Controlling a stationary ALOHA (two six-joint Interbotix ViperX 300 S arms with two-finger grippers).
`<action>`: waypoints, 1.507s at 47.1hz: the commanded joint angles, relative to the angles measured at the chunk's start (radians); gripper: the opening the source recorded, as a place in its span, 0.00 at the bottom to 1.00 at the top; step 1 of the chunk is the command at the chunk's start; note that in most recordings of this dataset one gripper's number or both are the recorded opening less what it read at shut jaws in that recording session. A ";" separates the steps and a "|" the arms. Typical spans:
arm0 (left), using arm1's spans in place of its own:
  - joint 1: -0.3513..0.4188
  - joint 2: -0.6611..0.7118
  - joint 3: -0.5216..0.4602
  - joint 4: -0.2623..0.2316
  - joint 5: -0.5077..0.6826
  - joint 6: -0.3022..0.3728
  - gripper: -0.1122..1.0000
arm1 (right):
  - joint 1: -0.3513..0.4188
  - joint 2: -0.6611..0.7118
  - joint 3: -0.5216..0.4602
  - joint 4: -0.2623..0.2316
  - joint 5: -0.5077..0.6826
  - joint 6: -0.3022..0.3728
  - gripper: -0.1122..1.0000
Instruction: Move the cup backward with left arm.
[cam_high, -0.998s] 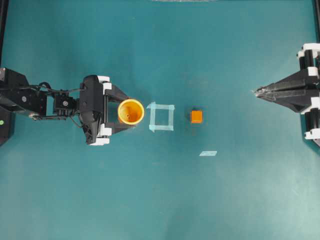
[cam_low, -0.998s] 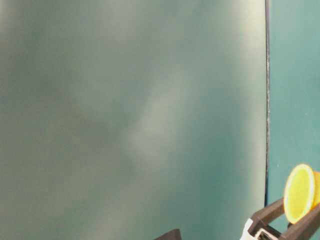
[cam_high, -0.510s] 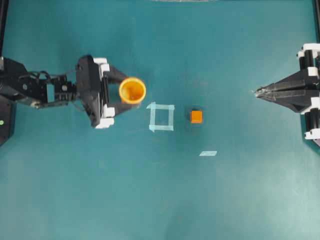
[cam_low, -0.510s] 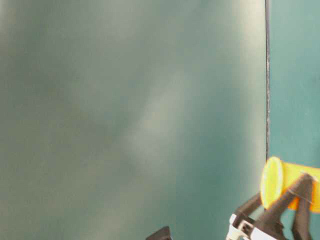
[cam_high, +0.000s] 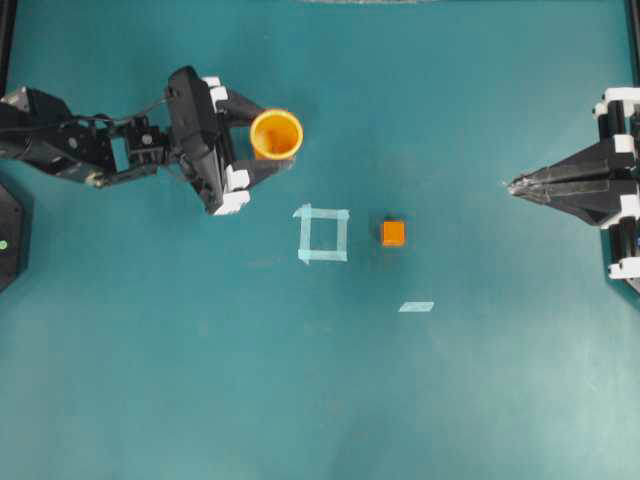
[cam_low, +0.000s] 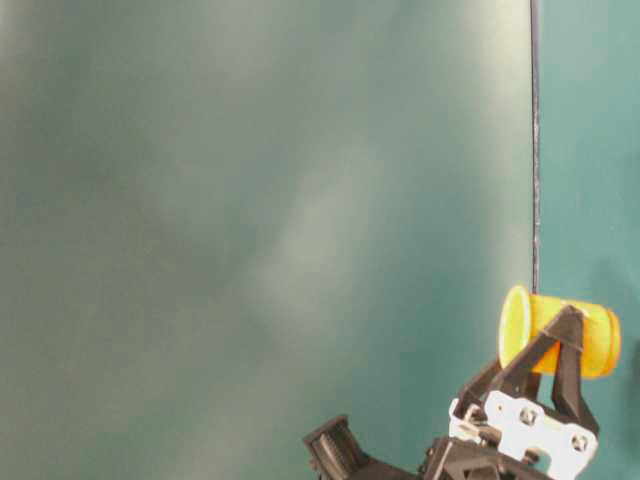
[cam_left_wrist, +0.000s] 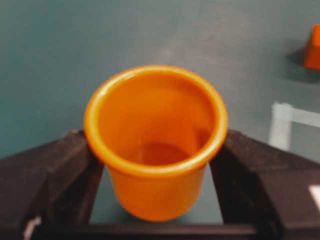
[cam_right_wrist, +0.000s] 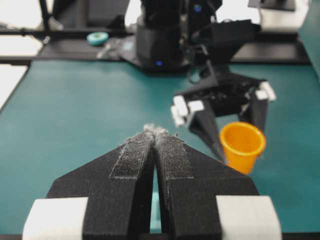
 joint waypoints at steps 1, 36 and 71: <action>0.021 -0.005 -0.028 0.003 -0.015 0.009 0.67 | 0.002 0.005 -0.034 0.002 -0.005 -0.002 0.10; 0.219 0.067 -0.127 0.005 -0.055 0.012 0.67 | -0.002 0.005 -0.034 0.000 -0.003 -0.006 0.10; 0.313 0.156 -0.201 -0.002 -0.075 -0.014 0.67 | -0.002 0.005 -0.032 0.000 -0.003 -0.006 0.10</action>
